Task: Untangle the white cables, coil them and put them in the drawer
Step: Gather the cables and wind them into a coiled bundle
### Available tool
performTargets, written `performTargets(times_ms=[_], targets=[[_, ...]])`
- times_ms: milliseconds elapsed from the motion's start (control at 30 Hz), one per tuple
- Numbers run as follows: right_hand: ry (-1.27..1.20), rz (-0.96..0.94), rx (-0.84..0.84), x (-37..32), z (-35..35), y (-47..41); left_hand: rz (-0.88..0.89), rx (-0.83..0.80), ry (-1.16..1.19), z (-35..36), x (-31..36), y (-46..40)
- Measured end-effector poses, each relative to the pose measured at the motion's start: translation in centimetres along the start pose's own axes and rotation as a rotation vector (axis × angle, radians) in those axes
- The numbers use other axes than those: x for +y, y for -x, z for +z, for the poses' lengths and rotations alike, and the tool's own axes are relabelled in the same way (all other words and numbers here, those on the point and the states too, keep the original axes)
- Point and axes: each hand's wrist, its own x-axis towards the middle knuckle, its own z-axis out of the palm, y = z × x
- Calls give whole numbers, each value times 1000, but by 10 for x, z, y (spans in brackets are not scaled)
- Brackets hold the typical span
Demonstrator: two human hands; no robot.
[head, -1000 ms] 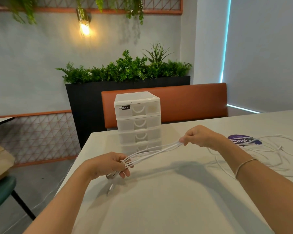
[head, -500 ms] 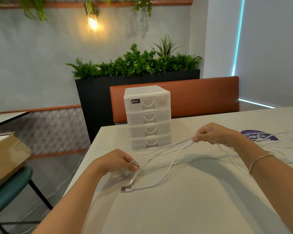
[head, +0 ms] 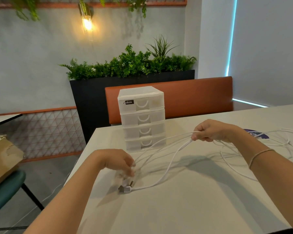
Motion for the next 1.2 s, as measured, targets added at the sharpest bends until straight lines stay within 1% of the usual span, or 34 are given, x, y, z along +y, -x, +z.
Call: performTargets(times_ms=[67,133,200,267,300,400,500,600,700,800,867,967,1033,1100,1167,1200], targets=[[8,-29,-1,-8,-2,1,112,65,89,-7,21,-4],[32,-47,-12,-18,-3,-1,224,211,239,-11,51,-13],[78,-45,-25,-29,-3,-1,274,296,344,-11,84,-25],[105,-38,-37,-39,-3,-1,312,285,377,-10,108,-36],[102,-36,-39,-43,-4,0,334,247,428,-9,115,-42],[71,-45,-36,-47,-12,5,352,114,671,-5,119,-44],[0,-39,-49,-43,-21,12,403,117,779,-9,111,-42],[-64,-14,-19,-34,-29,18,427,147,845,-17,103,-35],[-92,13,-11,-27,-36,23,413,179,832,-22,96,-30],[-100,44,10,-30,-43,28,420,177,817,-24,93,-28],[-91,70,80,-34,-47,30,429,168,818,-23,92,-25],[-40,91,245,-39,-51,33,414,200,769,-20,82,-20],[20,103,330,-43,-49,31,394,224,702,-16,75,-16],[98,94,439,-49,-46,27,366,263,574,-12,75,-12],[172,26,537,-57,-43,26,312,359,395,-11,78,-10],[198,-22,543,-63,-42,26,288,426,308,-12,78,-8]])
